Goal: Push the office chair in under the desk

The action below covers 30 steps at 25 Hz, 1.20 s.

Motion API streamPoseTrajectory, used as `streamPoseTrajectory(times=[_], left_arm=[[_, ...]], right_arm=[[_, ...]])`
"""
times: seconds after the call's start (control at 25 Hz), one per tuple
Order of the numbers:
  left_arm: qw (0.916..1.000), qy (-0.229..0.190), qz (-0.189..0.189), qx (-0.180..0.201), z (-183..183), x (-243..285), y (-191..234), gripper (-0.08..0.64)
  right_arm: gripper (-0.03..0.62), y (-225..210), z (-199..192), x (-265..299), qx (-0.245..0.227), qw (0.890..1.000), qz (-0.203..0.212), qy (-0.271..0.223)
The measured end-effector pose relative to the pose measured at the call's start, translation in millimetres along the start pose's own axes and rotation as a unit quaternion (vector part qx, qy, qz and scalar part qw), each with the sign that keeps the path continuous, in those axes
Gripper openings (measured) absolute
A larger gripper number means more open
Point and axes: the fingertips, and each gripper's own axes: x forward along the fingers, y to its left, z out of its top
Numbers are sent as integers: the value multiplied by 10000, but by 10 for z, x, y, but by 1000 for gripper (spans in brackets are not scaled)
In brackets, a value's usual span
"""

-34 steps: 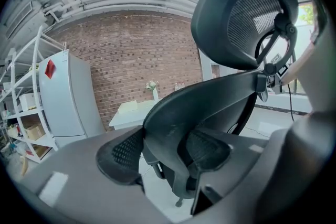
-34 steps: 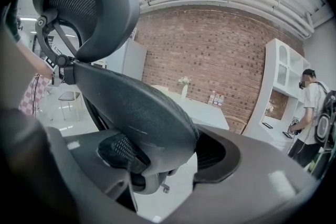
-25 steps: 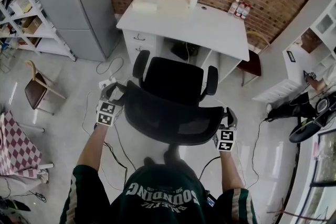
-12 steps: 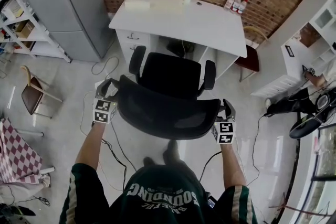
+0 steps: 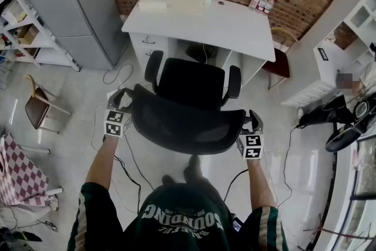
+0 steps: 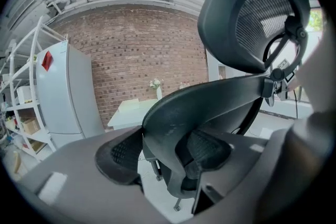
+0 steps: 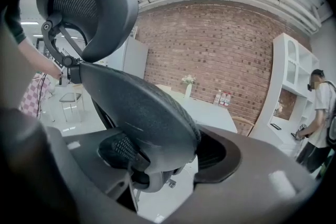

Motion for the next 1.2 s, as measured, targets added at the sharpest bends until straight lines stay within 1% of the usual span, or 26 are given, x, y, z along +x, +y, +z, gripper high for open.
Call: streamPoseTrajectory(times=[0.12, 0.28, 0.4, 0.44, 0.48, 0.56, 0.6, 0.64, 0.76, 0.8, 0.88, 1.0, 1.12, 1.2], left_arm=[[9998, -7, 34, -179, -5, -108, -34, 276], [9990, -56, 126, -422, -101, -344, -85, 268], [9988, -50, 101, -477, -222, -560, -225, 259], [9989, -57, 66, -454, -238, -617, -293, 259], [9991, -73, 32, -419, -239, -669, -362, 253], [9992, -160, -8, -365, -198, -771, -472, 241], [9991, -214, -19, -361, -174, -833, -518, 222], [9989, -269, -34, -372, -155, -905, -567, 197], [9979, -438, -131, -451, -108, -1107, -760, 171], [9979, -461, -123, -432, -99, -1158, -823, 151], [9983, -467, -35, -341, -76, -1250, -925, 78], [9983, -506, 96, -278, 18, -1379, -1065, 9], [9981, -548, 141, -263, 112, -1497, -1235, 9], [9980, -566, 157, -236, 146, -1571, -1360, 9]], right_arm=[[296, -20, -37, -113, 119, 9998, -161, 65], [293, -14, -88, -335, 409, 9975, -579, -11], [268, 117, -75, -565, 627, 9939, -874, -225], [238, 179, -62, -632, 681, 9931, -904, -299], [213, 249, -46, -686, 731, 9927, -893, -355], [184, 405, 4, -763, 813, 9926, -792, -436], [166, 488, 34, -800, 824, 9928, -728, -475], [148, 568, 59, -842, 812, 9931, -670, -512], [105, 723, 97, -974, 763, 9936, -566, -606], [100, 749, 104, -1013, 758, 9936, -553, -634], [88, 786, 120, -1080, 754, 9934, -526, -688], [60, 813, 148, -1211, 749, 9934, -440, -751], [24, 809, 183, -1390, 699, 9934, -387, -828], [12, 811, 188, -1514, 647, 9934, -338, -883]])
